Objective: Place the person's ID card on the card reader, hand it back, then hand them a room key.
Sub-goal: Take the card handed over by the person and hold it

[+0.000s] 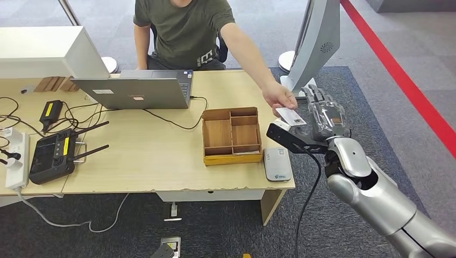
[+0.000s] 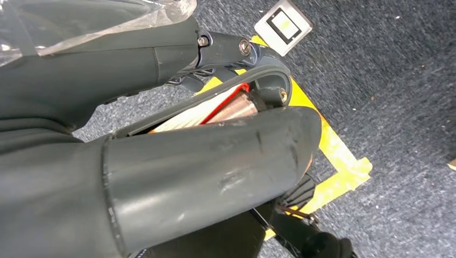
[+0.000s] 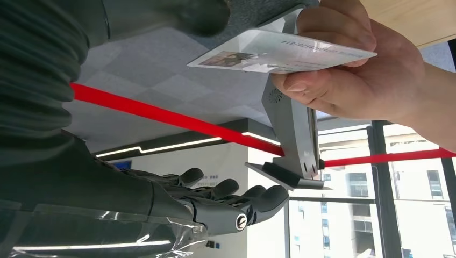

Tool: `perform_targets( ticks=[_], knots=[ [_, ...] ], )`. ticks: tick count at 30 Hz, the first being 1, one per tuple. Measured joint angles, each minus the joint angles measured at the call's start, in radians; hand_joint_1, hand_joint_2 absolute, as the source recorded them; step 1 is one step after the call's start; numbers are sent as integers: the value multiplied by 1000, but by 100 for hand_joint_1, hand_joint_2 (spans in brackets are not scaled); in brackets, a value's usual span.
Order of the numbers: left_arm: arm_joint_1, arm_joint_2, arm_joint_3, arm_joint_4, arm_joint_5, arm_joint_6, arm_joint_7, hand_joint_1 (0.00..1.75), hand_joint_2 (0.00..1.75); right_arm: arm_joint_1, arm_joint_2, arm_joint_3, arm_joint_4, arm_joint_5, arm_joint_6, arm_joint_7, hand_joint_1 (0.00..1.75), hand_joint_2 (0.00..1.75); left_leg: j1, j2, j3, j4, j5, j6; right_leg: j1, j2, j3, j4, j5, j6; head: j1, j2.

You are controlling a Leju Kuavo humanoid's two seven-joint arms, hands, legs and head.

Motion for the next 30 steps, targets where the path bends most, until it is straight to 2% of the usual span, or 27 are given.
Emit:
perform_targets(
  ticks=[30],
  knots=[
    [7,6,40,0,1,-4,14,0,0,18,4,7,-3,-9,-1,-11,175,175,0,0,0,0,0,0,0,0,0,0,0,0,0,0]
  ],
)
